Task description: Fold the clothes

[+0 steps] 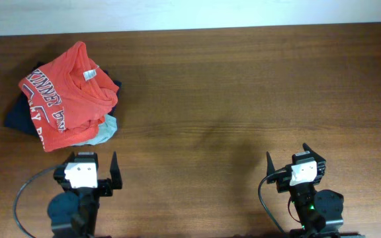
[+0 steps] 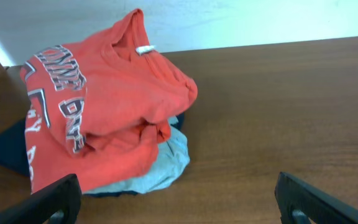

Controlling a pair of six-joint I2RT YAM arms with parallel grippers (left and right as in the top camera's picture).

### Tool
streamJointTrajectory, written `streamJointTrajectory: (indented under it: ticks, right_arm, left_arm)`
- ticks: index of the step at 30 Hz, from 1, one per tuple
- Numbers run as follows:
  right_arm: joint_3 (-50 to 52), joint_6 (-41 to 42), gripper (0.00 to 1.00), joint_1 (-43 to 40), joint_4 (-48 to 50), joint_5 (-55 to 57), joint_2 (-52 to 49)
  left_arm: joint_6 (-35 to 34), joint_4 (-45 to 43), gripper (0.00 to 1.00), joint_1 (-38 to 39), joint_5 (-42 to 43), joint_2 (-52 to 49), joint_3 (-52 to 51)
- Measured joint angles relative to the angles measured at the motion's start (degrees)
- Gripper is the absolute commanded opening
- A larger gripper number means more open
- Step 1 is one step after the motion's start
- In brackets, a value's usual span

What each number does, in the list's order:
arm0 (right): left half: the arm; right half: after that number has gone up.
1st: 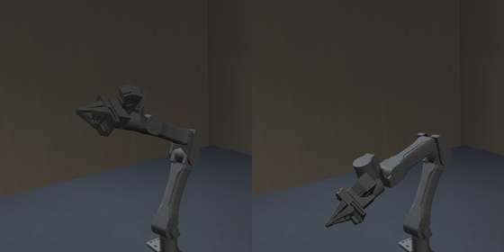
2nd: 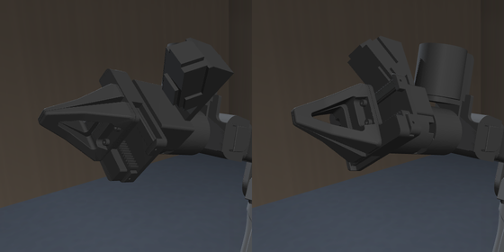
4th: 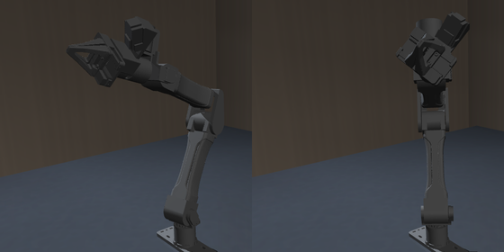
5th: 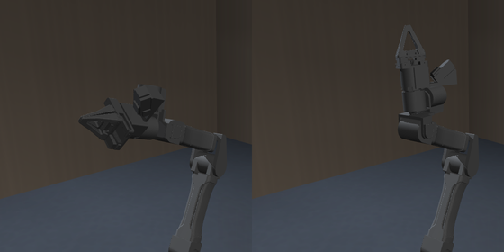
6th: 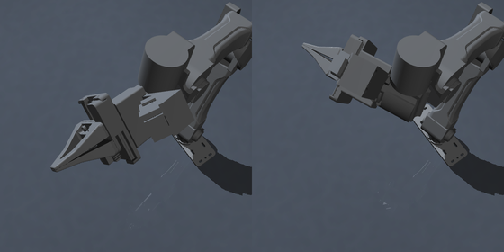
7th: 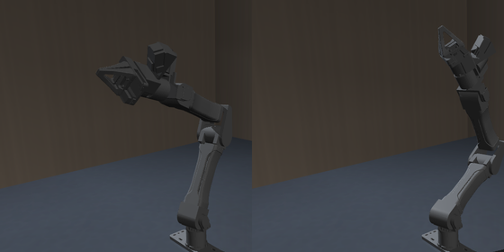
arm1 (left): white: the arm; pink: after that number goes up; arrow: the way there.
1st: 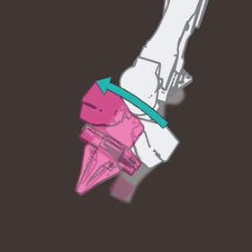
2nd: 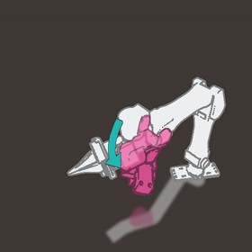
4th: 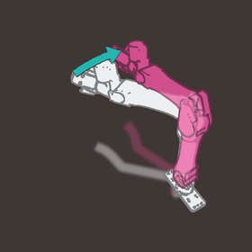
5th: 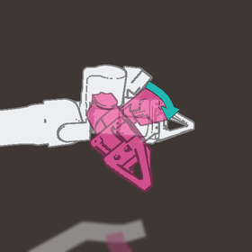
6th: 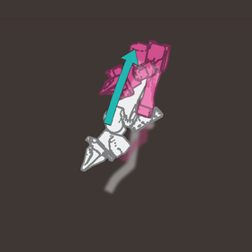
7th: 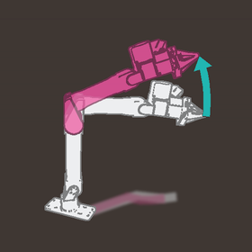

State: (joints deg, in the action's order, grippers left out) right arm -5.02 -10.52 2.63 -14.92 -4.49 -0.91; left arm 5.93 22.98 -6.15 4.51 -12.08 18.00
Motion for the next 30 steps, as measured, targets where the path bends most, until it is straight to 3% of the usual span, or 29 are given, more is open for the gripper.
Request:
streamJointTrajectory:
  ticks: [12,30]
  right_arm:
    - [0.0,0.0,0.98,0.0,0.0,0.0,0.0]
    - [0.0,0.02,0.98,0.0,-0.02,-0.02,0.0]
  left_arm:
    - [0.0,-0.33,0.99,0.0,0.0,10.95,-7.43]
    - [0.02,-1.31,0.99,0.0,0.0,10.01,-10.99]
